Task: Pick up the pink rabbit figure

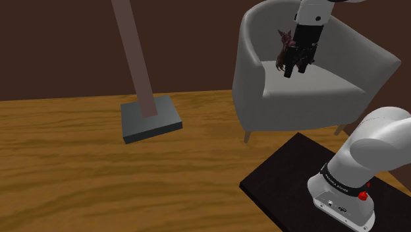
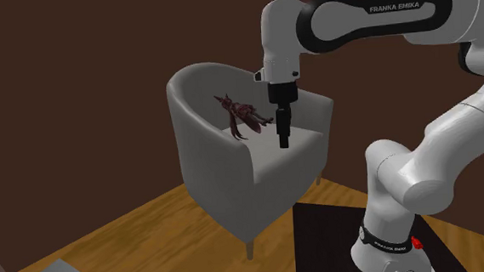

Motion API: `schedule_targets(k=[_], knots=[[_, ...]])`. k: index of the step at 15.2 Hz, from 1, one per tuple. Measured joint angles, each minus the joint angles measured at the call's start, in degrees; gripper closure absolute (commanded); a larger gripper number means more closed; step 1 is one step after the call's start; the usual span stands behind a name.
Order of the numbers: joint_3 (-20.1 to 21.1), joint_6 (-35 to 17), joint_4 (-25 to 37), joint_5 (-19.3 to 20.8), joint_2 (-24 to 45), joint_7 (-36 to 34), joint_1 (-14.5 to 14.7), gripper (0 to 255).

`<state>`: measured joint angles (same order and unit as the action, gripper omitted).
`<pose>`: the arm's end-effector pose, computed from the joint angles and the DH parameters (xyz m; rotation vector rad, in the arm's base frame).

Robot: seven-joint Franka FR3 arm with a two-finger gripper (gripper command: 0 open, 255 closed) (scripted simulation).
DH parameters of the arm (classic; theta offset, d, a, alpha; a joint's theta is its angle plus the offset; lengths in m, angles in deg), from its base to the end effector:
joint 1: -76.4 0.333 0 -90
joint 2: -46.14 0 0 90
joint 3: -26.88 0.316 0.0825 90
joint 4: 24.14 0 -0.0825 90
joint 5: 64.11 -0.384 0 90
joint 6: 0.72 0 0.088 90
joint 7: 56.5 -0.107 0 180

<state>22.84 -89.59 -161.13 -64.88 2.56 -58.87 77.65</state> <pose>0.3093 -0.0188 0.5641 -3.0757 0.1061 0.1245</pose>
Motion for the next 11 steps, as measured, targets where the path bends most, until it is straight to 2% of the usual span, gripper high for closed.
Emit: schedule_targets(k=[4, 11], knots=[[-2.17, -2.73, 0.62, 1.11, 1.01, 1.31, -1.24, 0], [-9.55, -13.22, 2.42, 3.18, 5.43, 5.67, -4.50, 0]])
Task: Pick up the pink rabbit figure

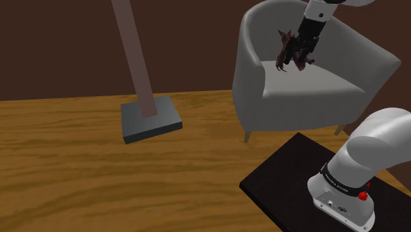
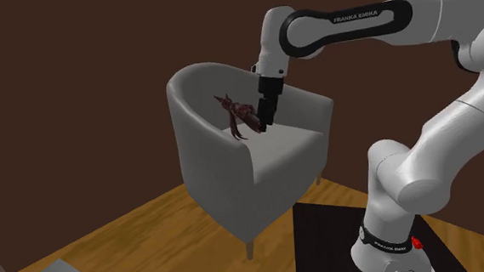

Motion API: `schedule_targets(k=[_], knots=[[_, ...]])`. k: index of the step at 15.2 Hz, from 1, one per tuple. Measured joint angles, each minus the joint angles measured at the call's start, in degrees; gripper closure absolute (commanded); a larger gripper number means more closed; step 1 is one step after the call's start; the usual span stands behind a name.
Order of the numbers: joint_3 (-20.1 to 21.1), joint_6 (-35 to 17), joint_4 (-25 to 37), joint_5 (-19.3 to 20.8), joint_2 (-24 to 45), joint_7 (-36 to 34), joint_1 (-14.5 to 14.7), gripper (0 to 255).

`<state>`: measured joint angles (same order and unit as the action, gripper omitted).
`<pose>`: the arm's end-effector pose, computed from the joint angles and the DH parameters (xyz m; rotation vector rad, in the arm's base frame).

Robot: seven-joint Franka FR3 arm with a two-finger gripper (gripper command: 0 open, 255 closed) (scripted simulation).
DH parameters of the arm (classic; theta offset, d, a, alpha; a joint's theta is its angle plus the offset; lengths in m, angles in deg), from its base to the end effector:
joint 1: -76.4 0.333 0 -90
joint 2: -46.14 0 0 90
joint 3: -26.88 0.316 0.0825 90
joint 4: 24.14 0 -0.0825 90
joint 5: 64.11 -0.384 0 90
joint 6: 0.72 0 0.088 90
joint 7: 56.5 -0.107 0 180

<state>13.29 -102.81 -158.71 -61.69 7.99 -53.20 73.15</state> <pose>0.3420 -0.1243 0.5658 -3.0347 0.2832 -0.1529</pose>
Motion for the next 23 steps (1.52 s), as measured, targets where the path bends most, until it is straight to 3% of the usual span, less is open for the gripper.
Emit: schedule_targets(k=[9, 17, 23], knots=[[-10.06, -11.95, 4.58, -1.64, 6.47, 6.20, -2.09, 0], [-20.58, -19.86, 12.31, -8.57, 14.54, 13.76, -0.90, 0], [-22.76, -24.57, 9.84, -10.47, 16.15, 16.25, -0.39, 0]])
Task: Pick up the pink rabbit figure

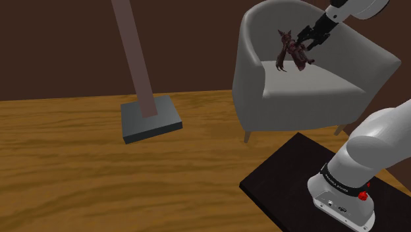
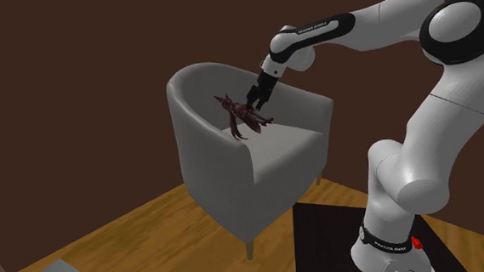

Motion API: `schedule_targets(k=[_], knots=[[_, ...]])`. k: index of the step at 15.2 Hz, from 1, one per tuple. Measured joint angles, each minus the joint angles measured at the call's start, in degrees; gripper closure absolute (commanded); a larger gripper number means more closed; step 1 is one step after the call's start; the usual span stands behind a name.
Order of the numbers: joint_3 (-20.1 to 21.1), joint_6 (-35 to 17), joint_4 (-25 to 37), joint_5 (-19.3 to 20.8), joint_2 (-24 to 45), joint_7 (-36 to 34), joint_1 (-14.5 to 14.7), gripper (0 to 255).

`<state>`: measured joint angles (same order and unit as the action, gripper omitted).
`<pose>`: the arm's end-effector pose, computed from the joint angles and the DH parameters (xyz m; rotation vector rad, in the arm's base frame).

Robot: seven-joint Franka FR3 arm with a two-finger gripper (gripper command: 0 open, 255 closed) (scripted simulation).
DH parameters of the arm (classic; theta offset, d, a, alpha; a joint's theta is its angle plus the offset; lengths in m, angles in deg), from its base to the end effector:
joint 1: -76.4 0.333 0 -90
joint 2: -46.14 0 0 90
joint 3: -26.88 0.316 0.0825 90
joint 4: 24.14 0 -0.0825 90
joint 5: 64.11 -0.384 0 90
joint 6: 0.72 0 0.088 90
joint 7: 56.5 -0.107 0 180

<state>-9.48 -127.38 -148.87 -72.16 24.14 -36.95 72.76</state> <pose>0.3597 -0.3380 0.5528 -2.8546 0.6169 -0.6928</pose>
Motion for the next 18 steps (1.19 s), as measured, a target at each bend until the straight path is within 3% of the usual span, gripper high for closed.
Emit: schedule_targets(k=[2, 3, 13, 18], knots=[[-0.30, -1.32, -1.20, -0.26, 0.18, 0.54, 0.07, 0], [-0.37, -1.69, -1.56, -0.31, 0.19, 0.67, 0.08, 255], [-0.40, -2.06, -1.87, -0.40, 0.11, 0.74, 0.07, 255], [-0.11, 0.77, 0.16, 0.30, -0.27, -0.14, -0.26, 255]])
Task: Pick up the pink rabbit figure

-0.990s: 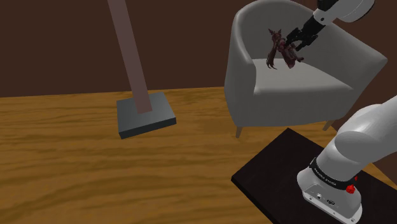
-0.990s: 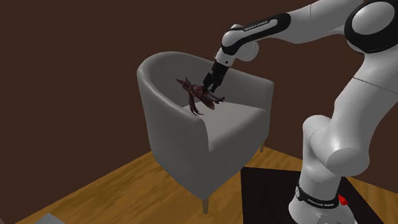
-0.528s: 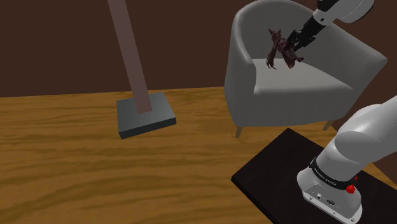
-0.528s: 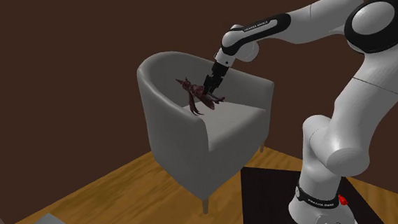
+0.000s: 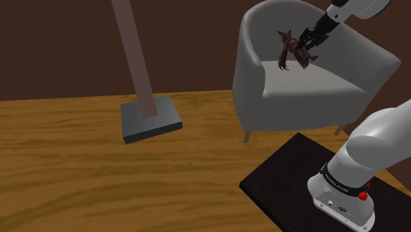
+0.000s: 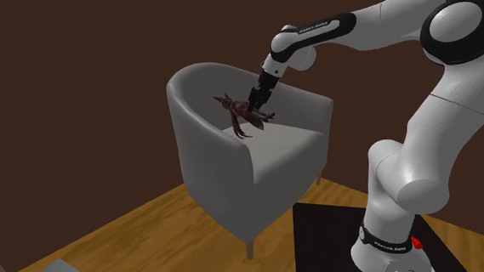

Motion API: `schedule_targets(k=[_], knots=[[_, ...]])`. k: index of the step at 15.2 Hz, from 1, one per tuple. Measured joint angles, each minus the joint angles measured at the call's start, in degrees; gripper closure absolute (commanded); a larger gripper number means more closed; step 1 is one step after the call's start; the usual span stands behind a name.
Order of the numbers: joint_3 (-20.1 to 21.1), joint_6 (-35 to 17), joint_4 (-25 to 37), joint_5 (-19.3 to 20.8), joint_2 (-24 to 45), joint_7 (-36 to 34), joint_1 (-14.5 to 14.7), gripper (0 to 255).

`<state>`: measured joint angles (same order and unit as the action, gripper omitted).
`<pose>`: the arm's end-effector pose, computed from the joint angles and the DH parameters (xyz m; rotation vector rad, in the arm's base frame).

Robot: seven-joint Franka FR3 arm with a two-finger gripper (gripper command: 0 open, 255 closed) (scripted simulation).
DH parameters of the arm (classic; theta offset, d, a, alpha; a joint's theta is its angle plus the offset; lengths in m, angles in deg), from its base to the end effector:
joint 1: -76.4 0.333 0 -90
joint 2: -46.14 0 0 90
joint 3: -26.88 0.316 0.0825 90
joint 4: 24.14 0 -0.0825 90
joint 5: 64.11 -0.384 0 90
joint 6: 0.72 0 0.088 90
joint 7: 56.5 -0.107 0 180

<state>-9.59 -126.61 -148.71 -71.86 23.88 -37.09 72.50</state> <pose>0.3561 -0.3399 0.5542 -2.8537 0.6227 -0.6833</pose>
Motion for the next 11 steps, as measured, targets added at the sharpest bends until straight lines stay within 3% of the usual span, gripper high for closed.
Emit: schedule_targets(k=[11], knots=[[1.03, 10.53, 8.22, 0.74, 0.12, -2.60, 0.10, 255]])
